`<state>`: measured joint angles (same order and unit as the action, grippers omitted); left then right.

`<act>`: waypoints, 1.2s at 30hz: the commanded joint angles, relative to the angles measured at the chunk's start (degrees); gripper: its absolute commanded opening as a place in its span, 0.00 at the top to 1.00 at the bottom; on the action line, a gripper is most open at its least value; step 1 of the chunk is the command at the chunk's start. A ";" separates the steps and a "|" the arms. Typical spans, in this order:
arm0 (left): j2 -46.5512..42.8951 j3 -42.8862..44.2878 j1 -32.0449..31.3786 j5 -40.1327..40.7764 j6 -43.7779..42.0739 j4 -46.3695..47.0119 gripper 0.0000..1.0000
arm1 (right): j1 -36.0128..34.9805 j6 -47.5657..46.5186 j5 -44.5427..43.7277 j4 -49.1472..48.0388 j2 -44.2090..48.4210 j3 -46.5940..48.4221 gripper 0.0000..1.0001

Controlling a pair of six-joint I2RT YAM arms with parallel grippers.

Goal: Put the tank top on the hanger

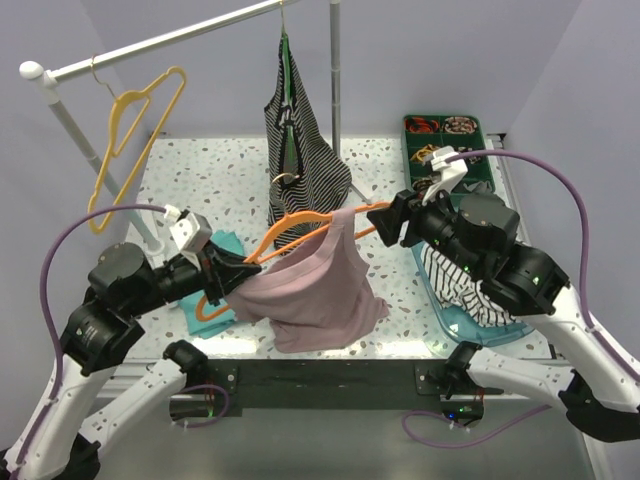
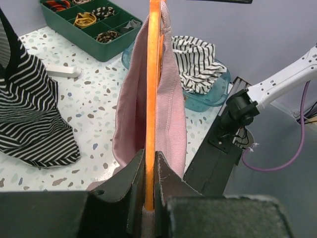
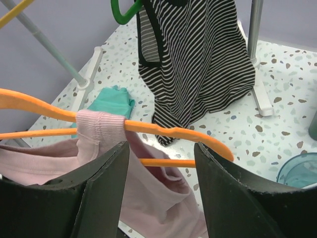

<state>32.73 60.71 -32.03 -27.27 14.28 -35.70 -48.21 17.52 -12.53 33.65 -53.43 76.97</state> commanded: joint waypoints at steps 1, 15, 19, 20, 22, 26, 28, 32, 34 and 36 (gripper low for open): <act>-2.85 0.02 -0.22 3.96 4.43 -2.16 1.00 | 0.13 -1.52 -2.66 -0.07 0.96 2.13 0.41; -5.40 9.95 -0.22 24.80 10.68 -20.98 1.00 | 0.13 -2.58 -4.87 -0.34 -0.45 2.13 0.40; -5.75 12.32 -0.22 31.72 11.99 -24.67 1.00 | 0.13 -2.58 -4.34 -0.60 -1.41 2.22 0.40; -5.66 12.85 -0.22 33.14 12.60 -25.37 1.00 | 0.13 -2.58 -4.25 -0.60 -1.50 2.22 0.41; -5.57 14.52 -0.23 35.95 12.87 -27.13 1.00 | 0.04 -2.75 -4.25 -0.60 -1.77 2.40 0.41; -4.26 18.12 -0.22 38.87 12.35 -28.54 1.00 | 0.13 -2.84 -4.25 -0.60 -2.03 2.48 0.41; -2.77 19.88 -0.22 39.74 11.91 -28.46 1.00 | 0.13 -2.84 -4.25 -0.51 -2.12 2.48 0.41; 0.92 22.87 -0.22 42.20 10.94 -28.10 1.00 | 0.22 -2.93 -4.43 -0.43 -1.77 2.48 0.41; 3.46 25.07 -0.22 45.10 10.94 -28.28 1.00 | 0.13 -2.93 -4.43 -0.25 -1.77 2.83 0.41; 5.23 27.34 -0.22 47.55 10.94 -28.19 1.00 | 0.13 -3.02 -4.25 0.10 -1.59 3.36 0.41</act>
<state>33.63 83.44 -32.05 13.82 25.91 -67.53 -48.21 15.35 -15.99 33.87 -55.55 77.23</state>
